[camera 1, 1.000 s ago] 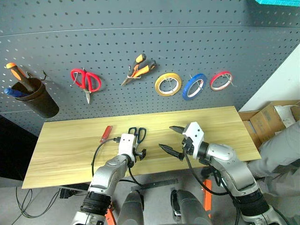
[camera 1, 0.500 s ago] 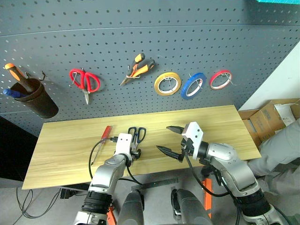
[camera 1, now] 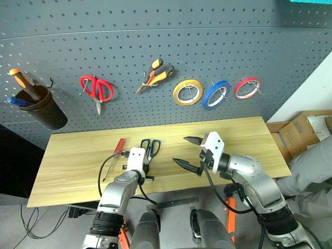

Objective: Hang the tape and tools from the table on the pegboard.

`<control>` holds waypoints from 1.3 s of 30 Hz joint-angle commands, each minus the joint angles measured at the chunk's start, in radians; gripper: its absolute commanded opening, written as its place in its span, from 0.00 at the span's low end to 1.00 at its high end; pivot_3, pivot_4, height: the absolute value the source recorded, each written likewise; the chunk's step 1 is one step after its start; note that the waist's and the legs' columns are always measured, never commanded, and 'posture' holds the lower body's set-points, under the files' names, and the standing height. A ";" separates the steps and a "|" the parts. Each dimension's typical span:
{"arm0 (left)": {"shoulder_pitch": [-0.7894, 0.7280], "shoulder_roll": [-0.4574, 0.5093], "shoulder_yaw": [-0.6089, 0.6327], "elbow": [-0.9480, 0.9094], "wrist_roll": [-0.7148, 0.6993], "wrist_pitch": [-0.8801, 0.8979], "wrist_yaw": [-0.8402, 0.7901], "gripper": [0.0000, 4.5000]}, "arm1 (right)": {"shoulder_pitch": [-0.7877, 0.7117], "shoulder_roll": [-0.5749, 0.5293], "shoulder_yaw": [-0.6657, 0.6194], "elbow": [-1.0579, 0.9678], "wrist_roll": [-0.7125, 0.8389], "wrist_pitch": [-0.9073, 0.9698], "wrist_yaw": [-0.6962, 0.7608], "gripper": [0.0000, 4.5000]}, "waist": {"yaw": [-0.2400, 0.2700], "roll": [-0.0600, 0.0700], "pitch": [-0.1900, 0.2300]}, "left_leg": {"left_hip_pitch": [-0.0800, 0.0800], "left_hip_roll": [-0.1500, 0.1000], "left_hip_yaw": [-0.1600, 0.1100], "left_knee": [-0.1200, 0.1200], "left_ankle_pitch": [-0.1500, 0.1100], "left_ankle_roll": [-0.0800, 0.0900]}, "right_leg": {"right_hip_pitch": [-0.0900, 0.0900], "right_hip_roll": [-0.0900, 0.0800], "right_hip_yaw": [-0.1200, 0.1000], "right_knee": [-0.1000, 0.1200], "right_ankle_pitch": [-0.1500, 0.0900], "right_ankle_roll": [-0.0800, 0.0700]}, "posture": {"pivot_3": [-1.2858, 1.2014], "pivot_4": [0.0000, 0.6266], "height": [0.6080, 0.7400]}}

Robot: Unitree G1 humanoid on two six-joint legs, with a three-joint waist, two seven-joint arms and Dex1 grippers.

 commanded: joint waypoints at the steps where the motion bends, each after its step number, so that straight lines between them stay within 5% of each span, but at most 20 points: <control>1: 0.029 -0.003 -0.013 0.033 0.018 0.008 -0.018 0.10 | -0.005 0.001 -0.007 -0.030 0.013 -0.026 0.000 1.00 | 0.000 0.000 0.000 | 0.000 0.000 0.000 0.000 0.000 0.000 | 0.000 0.000 0.000 0.000 0.000 0.000 | 0.53 0.40 1.00; 16: 0.157 0.162 0.036 -0.084 0.228 -0.617 0.014 0.10 | 0.018 0.072 -0.039 -0.053 0.131 -0.116 0.019 1.00 | 0.004 -0.003 -0.004 | -0.002 0.001 -0.001 -0.001 -0.001 -0.002 | -0.001 0.000 -0.001 -0.001 0.000 0.000 | 0.57 0.22 1.00; 21: 0.211 0.180 0.085 -0.138 0.280 -0.770 0.055 0.10 | -0.011 0.153 -0.108 -0.053 0.253 -0.144 0.020 1.00 | 0.026 -0.014 -0.022 | -0.002 0.001 0.000 -0.001 -0.001 -0.002 | -0.001 0.000 -0.002 -0.001 0.000 0.000 | 0.59 0.16 1.00; 39: 0.148 0.171 0.180 -0.061 0.325 -0.911 0.107 0.10 | -0.228 0.315 -0.144 0.135 0.254 -0.315 -0.038 1.00 | 0.078 -0.022 -0.113 | 0.001 0.001 0.002 0.002 -0.001 -0.002 | 0.001 0.000 -0.001 0.002 0.002 0.002 | 0.61 0.04 1.00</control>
